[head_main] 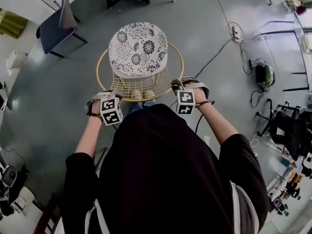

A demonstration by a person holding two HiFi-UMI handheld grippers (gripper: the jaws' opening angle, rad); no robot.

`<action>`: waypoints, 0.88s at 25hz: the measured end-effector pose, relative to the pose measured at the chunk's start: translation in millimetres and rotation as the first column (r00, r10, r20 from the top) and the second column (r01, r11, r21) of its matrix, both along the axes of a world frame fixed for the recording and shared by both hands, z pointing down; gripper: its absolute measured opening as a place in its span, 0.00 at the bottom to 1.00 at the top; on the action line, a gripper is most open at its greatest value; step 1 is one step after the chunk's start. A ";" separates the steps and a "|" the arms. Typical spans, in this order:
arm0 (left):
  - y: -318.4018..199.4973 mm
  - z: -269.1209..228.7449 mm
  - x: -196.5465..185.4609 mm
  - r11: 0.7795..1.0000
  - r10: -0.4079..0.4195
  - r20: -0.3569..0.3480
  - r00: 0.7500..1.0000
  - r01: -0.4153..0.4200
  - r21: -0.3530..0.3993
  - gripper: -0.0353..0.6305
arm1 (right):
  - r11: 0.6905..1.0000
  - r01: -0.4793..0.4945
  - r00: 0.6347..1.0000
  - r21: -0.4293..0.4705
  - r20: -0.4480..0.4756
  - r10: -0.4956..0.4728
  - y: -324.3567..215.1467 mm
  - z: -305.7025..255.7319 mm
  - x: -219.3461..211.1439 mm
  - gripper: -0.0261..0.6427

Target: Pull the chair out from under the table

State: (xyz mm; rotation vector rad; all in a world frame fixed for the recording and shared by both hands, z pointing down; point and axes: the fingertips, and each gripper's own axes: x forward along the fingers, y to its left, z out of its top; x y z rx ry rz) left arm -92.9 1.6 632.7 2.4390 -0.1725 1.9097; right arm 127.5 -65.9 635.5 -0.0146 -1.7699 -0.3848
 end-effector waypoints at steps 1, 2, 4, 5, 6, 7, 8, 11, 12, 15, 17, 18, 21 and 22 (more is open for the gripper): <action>-7.5 -8.1 -2.2 1.000 -0.019 0.000 1.000 0.019 0.020 0.07 | 1.000 -0.011 1.000 0.011 0.013 0.010 -7.3 -8.3 -1.4 0.10; -16.4 -17.3 -3.3 0.998 -0.038 -0.001 0.999 0.038 0.046 0.07 | 0.999 -0.026 0.999 0.020 0.029 0.025 -14.7 -16.9 -3.8 0.09; -38.1 -39.2 -1.9 0.990 -0.075 -0.014 0.997 0.077 0.117 0.06 | 0.997 -0.070 0.995 0.043 0.074 0.067 -30.4 -36.1 -11.2 0.08; -50.6 -51.4 0.0 0.982 -0.094 -0.027 0.995 0.097 0.160 0.06 | 0.993 -0.095 0.991 0.064 0.103 0.088 -39.6 -47.6 -16.4 0.07; -63.9 -64.0 2.1 0.972 -0.111 -0.044 0.993 0.117 0.204 0.06 | 0.989 -0.120 0.985 0.089 0.137 0.107 -49.8 -60.3 -22.8 0.07; -77.4 -77.1 4.1 0.959 -0.127 -0.065 0.990 0.139 0.247 0.06 | 0.983 -0.146 0.977 0.116 0.174 0.125 -60.3 -73.9 -30.1 0.07; -90.5 -90.8 6.2 0.944 -0.142 -0.089 0.986 0.162 0.289 0.06 | 0.975 -0.176 0.966 0.138 0.215 0.144 -70.5 -88.3 -38.1 0.07; -123.5 -136.2 13.0 0.884 -0.186 -0.190 0.964 0.248 0.395 0.06 | 0.942 -0.289 0.909 0.170 0.357 0.214 -96.8 -135.7 -62.0 0.07; -132.8 -152.1 15.2 0.861 -0.201 -0.233 0.952 0.285 0.422 0.06 | 0.928 -0.331 0.880 0.171 0.411 0.238 -104.6 -153.0 -69.0 0.07; -157.0 -196.1 18.8 0.775 -0.247 -0.374 0.894 0.414 0.477 0.06 | 0.879 -0.448 0.769 0.162 0.572 0.286 -124.3 -206.2 -85.2 0.07; -170.0 -222.7 19.2 0.710 -0.275 -0.478 0.834 0.511 0.484 0.06 | 0.844 -0.513 0.684 0.156 0.668 0.292 -133.6 -238.9 -91.8 0.07; -175.6 -235.9 19.2 0.676 -0.285 -0.530 0.799 0.559 0.480 0.06 | 0.827 -0.541 0.644 0.154 0.708 0.289 -136.8 -253.4 -93.8 0.07; -184.9 -274.6 21.2 0.583 -0.281 -0.661 0.696 0.671 0.458 0.06 | 0.780 -0.608 0.544 0.148 0.793 0.274 -141.2 -287.3 -95.0 0.07; -185.5 -287.5 23.7 0.559 -0.264 -0.698 0.665 0.696 0.452 0.06 | 0.766 -0.628 0.508 0.135 0.818 0.271 -141.7 -295.9 -94.4 0.07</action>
